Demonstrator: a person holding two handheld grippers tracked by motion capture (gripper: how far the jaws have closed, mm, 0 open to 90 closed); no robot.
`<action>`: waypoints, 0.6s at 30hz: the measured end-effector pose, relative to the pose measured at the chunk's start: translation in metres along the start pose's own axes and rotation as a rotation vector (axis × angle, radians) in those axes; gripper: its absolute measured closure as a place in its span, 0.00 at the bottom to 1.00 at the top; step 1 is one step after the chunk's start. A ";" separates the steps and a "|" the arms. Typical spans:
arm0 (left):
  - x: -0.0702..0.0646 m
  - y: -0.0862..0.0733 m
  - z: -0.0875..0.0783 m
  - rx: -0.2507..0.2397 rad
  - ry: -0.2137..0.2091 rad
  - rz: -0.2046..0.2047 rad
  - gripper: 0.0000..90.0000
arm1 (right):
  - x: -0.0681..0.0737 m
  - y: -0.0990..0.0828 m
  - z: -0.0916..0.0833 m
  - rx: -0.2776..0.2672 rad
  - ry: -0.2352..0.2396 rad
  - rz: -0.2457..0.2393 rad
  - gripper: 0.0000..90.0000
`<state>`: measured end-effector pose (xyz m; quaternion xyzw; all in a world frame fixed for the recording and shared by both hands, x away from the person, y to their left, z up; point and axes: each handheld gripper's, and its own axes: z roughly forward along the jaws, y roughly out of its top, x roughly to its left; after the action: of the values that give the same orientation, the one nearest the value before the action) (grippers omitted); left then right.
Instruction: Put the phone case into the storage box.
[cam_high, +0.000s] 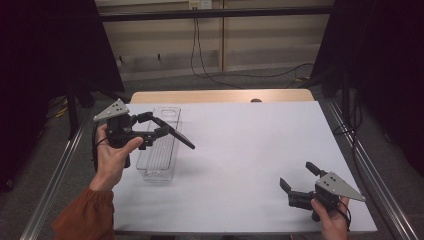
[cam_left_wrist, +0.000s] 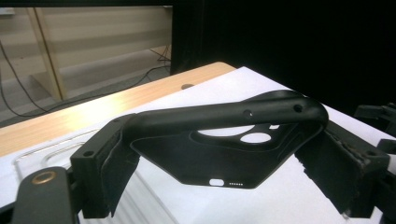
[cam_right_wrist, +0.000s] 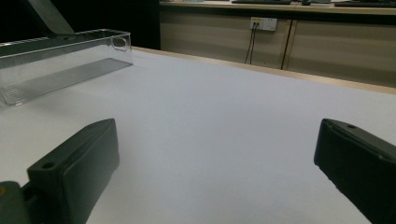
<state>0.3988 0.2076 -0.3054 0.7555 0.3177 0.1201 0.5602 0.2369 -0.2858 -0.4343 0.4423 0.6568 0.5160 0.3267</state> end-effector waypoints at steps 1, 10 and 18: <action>0.001 0.001 -0.001 -0.002 0.007 -0.003 0.16 | 0.000 0.000 0.000 0.000 0.000 -0.002 0.00; 0.012 0.009 -0.008 0.001 0.054 -0.005 0.16 | -0.001 0.000 0.000 -0.001 -0.005 -0.008 0.00; 0.016 0.012 -0.008 0.017 0.096 -0.012 0.16 | 0.000 -0.001 0.001 0.006 0.001 -0.009 0.00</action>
<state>0.4106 0.2213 -0.2944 0.7517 0.3497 0.1503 0.5386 0.2378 -0.2858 -0.4360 0.4401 0.6607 0.5126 0.3273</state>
